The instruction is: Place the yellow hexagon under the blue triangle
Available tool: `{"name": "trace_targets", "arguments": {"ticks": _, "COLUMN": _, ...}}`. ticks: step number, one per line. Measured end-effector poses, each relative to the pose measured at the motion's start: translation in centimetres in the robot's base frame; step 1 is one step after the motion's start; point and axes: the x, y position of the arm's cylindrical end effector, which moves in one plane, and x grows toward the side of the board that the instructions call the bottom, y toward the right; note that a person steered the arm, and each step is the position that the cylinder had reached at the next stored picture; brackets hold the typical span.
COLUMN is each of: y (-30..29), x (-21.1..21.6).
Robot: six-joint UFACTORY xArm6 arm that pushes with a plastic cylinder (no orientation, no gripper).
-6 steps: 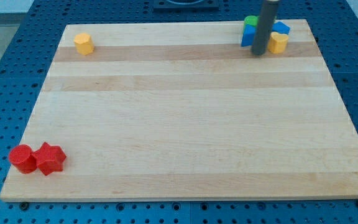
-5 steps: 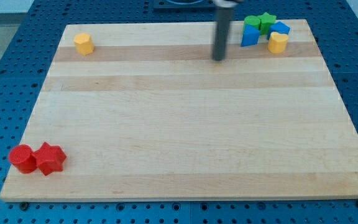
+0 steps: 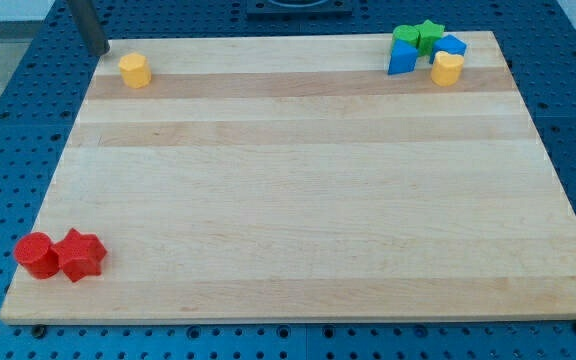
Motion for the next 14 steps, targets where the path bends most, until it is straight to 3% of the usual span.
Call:
{"name": "trace_targets", "arguments": {"ticks": 3, "y": 14.4, "x": 7.7}}
{"name": "trace_targets", "arguments": {"ticks": 4, "y": 10.3, "x": 5.7}}
{"name": "trace_targets", "arguments": {"ticks": 5, "y": 5.4, "x": 6.6}}
{"name": "trace_targets", "arguments": {"ticks": 6, "y": 8.6, "x": 10.7}}
{"name": "trace_targets", "arguments": {"ticks": 8, "y": 30.2, "x": 10.3}}
{"name": "trace_targets", "arguments": {"ticks": 10, "y": 29.3, "x": 11.3}}
{"name": "trace_targets", "arguments": {"ticks": 12, "y": 38.0, "x": 10.0}}
{"name": "trace_targets", "arguments": {"ticks": 13, "y": 32.0, "x": 9.9}}
{"name": "trace_targets", "arguments": {"ticks": 14, "y": 27.3, "x": 7.0}}
